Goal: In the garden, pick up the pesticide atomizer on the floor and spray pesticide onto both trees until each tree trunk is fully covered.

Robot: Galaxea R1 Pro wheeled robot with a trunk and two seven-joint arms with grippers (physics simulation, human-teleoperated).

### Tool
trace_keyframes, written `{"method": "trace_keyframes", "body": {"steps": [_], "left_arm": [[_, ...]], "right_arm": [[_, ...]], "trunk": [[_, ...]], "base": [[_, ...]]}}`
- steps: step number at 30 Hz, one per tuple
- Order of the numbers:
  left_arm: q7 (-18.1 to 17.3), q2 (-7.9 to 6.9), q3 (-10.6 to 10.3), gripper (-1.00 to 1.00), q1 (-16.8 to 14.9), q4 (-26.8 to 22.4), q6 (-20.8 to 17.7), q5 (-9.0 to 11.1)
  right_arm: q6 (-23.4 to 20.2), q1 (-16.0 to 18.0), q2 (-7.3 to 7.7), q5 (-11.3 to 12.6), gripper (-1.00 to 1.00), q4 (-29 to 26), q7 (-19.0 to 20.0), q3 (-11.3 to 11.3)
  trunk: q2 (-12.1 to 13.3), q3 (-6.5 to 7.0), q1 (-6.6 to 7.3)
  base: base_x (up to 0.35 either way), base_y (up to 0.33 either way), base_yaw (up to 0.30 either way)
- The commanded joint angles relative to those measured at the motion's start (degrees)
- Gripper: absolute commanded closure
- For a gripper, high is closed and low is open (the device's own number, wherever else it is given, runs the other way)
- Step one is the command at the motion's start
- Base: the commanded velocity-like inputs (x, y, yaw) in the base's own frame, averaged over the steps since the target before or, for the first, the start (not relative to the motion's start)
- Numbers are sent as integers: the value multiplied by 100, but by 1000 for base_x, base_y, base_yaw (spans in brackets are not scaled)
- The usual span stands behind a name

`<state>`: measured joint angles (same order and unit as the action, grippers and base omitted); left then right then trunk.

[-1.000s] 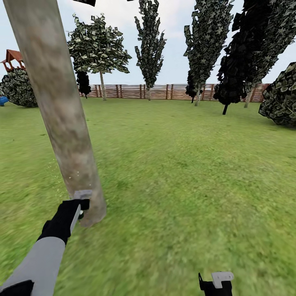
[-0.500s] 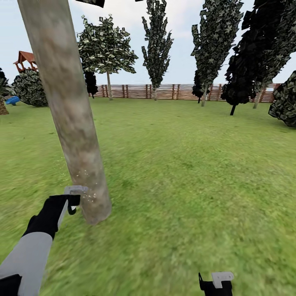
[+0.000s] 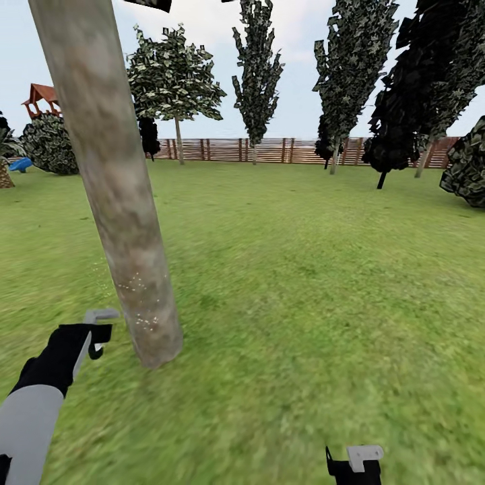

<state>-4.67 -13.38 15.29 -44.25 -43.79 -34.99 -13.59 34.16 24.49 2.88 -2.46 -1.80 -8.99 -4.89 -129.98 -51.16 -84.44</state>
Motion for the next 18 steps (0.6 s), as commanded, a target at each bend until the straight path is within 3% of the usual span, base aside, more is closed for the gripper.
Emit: {"method": "trace_keyframes", "body": {"steps": [1,7,11,13,18], "left_arm": [[-50,20,12,100,4,-2,-19,-59],[-21,245,13,100,31,65,-15,-52],[-3,158,34,100,99,281,-2,-81],[9,78,35,100,302,306,24,-94],[34,121,21,100,572,310,73,-77]], "right_arm": [[3,3,-3,-27,-100,6,-59,-47],[3,3,0,-27,-100,4,-59,-47],[3,3,1,-27,-100,4,-59,-47],[3,3,-4,-27,-100,4,-59,-47],[3,3,-7,-27,-100,4,-59,-47]], "trunk": [[-2,-6,1],[-2,-6,1],[-2,-6,1],[-2,-6,1],[-2,-6,1]], "base": [[21,0,0],[270,24,0],[57,8,0],[6,1,0],[11,-12,167]]}}
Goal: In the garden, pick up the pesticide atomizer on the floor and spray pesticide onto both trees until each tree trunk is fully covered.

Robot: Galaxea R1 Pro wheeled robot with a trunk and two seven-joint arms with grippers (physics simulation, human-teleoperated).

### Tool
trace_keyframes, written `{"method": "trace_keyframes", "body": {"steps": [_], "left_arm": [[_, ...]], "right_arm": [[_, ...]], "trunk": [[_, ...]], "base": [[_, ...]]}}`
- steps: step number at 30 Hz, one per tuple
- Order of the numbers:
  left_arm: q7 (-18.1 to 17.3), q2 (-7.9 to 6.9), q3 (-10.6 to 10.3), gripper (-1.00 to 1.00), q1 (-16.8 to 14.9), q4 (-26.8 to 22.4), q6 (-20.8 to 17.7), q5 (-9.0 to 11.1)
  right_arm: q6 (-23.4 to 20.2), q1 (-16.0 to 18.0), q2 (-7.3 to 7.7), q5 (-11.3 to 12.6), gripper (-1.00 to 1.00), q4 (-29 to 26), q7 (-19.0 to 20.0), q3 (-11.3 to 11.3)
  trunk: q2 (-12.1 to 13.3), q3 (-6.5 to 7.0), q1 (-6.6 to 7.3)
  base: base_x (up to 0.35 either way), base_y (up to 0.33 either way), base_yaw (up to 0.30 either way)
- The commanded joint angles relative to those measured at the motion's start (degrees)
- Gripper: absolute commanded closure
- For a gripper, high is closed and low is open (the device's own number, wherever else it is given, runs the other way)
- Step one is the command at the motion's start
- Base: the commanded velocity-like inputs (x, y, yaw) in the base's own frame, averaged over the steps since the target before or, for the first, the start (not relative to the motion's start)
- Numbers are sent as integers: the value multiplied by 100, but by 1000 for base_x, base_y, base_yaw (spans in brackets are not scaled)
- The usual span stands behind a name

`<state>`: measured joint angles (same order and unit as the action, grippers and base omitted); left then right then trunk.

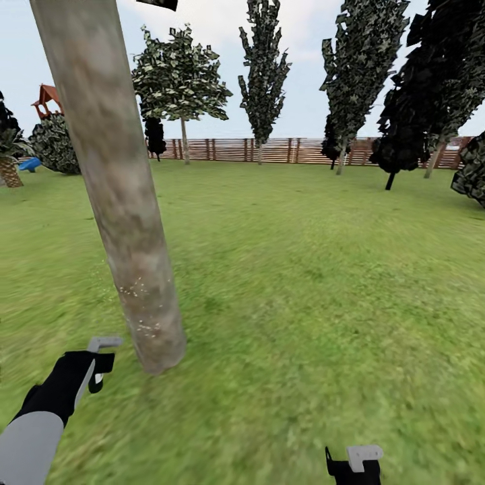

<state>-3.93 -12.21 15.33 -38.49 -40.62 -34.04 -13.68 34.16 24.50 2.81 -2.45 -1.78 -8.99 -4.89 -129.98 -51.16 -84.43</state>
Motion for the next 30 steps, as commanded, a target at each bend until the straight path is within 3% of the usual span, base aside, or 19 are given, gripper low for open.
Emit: {"method": "trace_keyframes", "body": {"steps": [1,10,13,20,23,27,30], "left_arm": [[-35,19,20,100,3,-11,-20,-50],[79,30,84,100,8,-45,39,-25],[123,34,84,100,9,-13,254,-9],[163,90,76,100,17,83,360,-10],[311,102,80,100,17,101,363,45],[596,110,91,100,17,132,390,311],[936,202,82,100,17,379,710,366]], "right_arm": [[3,2,1,-27,-100,3,-59,-47],[3,2,1,-27,-100,11,-54,-47],[3,2,1,-27,-100,11,-51,-47],[3,2,1,-27,-100,11,-50,-49],[3,2,1,-27,-100,11,-50,-47],[2,2,1,-27,-100,11,-50,-47],[0,3,1,-27,-100,11,-50,-51]], "trunk": [[-2,-5,1],[-2,-5,1],[-2,-5,1],[-2,-5,1],[-2,-5,1],[-2,-5,1],[-2,-5,1]], "base": [[103,-167,203],[200,-196,27],[205,-202,0],[31,-266,0],[1,-273,0],[0,-274,0],[2,-274,2]]}}
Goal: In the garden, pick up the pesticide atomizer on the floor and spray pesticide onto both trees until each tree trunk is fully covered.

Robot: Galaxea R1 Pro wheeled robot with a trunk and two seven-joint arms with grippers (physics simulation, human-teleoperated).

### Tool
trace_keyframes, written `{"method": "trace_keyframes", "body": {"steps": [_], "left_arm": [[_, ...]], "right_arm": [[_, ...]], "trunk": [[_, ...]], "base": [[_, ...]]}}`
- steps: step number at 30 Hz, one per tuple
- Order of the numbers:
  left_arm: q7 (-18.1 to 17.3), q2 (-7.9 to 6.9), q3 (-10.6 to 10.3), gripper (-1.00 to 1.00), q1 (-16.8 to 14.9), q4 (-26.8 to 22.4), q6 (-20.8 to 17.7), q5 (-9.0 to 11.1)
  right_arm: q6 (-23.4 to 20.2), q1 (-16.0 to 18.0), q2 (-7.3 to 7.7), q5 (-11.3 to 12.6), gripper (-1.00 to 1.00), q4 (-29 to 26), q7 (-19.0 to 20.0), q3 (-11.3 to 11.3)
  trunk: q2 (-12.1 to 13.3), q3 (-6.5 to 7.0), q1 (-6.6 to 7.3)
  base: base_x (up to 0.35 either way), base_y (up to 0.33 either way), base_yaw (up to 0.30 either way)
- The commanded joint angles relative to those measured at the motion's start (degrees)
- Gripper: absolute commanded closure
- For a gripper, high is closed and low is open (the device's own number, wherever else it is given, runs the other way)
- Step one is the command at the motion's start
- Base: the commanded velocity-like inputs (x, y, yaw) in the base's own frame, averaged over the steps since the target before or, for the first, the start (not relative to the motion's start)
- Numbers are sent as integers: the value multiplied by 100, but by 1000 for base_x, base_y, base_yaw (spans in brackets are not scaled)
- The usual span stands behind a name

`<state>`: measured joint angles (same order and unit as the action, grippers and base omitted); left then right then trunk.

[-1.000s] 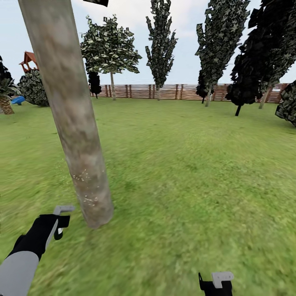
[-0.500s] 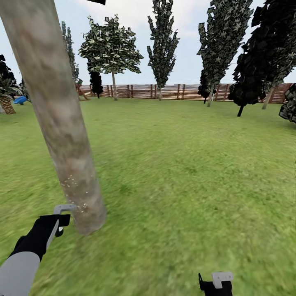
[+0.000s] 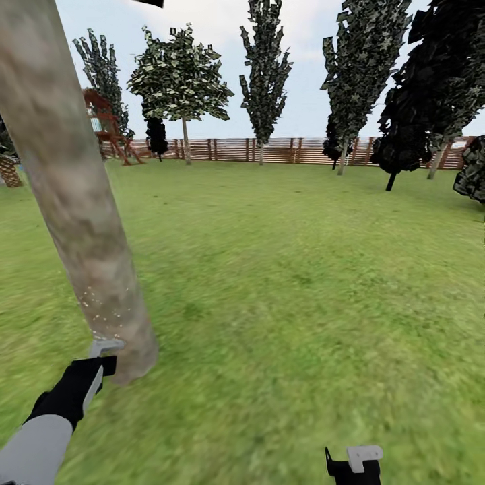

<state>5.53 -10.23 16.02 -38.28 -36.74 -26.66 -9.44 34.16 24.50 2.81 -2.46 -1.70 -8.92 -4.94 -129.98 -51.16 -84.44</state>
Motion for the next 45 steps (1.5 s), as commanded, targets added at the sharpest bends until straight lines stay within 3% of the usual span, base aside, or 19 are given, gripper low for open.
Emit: {"method": "trace_keyframes", "body": {"steps": [1,5,9,11,26,45], "left_arm": [[80,16,8,100,-4,17,63,-50],[175,58,-1,100,-4,43,160,-35],[188,243,-11,100,-4,44,177,-81],[453,310,-12,100,-4,36,179,-64],[510,314,17,100,-4,-34,187,-49],[521,293,22,100,-4,-37,183,-62]], "right_arm": [[1,4,-1,-27,-100,3,-58,-47],[3,3,0,-27,-100,2,-58,-46],[3,2,-7,-27,-100,2,-58,-45],[3,3,-5,-27,-100,-3,-58,-44],[3,3,1,-27,-100,-3,-66,-42],[3,4,0,-27,-100,-6,-66,-42]], "trunk": [[-2,-5,1],[-2,-5,1],[-2,-5,1],[-2,-5,1],[-2,-5,1],[-2,-5,1]], "base": [[34,-274,48],[82,-274,201],[130,-274,273],[145,-269,199],[74,-268,14],[90,-265,264]]}}
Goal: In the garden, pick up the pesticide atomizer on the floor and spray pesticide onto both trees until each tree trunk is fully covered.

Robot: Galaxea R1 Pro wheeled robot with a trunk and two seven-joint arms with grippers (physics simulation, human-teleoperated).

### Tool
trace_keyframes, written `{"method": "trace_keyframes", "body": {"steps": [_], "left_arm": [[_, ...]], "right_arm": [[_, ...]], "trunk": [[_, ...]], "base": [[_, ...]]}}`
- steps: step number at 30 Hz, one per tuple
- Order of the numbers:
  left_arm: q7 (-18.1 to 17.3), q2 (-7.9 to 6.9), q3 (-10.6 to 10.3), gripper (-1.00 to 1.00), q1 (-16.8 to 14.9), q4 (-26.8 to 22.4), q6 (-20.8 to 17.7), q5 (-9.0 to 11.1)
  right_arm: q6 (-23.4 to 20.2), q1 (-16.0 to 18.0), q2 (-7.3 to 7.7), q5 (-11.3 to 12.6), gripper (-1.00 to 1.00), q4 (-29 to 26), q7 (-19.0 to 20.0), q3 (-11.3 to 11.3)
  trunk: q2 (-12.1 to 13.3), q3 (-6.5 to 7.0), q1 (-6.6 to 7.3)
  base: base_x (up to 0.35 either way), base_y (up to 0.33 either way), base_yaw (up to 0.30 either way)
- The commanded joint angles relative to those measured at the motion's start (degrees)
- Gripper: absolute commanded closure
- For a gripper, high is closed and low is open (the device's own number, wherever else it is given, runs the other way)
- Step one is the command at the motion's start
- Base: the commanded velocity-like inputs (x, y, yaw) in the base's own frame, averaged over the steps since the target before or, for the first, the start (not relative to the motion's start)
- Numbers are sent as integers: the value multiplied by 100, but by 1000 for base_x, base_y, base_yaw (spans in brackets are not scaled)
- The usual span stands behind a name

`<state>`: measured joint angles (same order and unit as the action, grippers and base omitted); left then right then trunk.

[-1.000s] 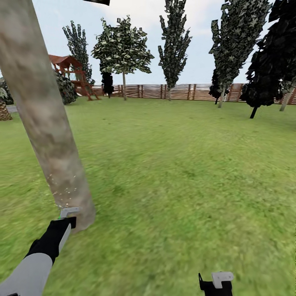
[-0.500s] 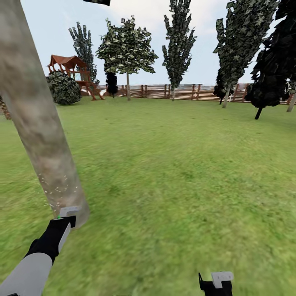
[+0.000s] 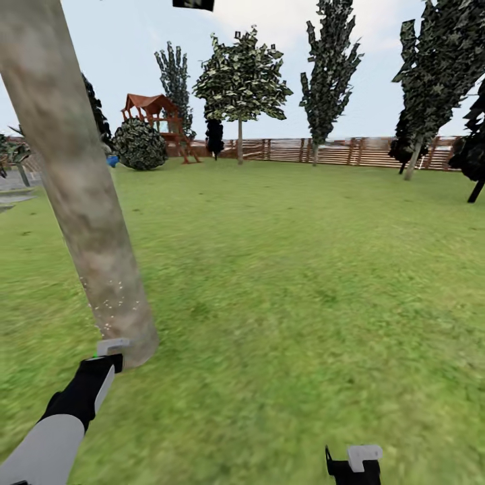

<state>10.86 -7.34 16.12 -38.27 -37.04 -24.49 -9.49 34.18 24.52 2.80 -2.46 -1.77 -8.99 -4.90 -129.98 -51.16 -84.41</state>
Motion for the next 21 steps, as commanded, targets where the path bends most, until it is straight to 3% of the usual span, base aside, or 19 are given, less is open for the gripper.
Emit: {"method": "trace_keyframes", "body": {"steps": [1,5,16,21], "left_arm": [[6,-15,23,100,-5,-7,-35,-58],[332,-48,299,100,-5,5,-30,-51],[352,-49,350,100,62,205,-34,-34],[356,-20,629,100,151,741,660,115]], "right_arm": [[1,1,1,-27,-100,1,-59,-46],[1,0,1,-27,-100,1,-59,-46],[1,0,1,-27,-100,1,-59,-46],[1,1,1,-27,-100,1,-59,-46]], "trunk": [[-2,-6,-1],[-2,-6,-1],[-2,-6,-1],[-2,-6,-1]], "base": [[197,-232,276],[199,-230,276],[231,-194,254],[271,-170,71]]}}
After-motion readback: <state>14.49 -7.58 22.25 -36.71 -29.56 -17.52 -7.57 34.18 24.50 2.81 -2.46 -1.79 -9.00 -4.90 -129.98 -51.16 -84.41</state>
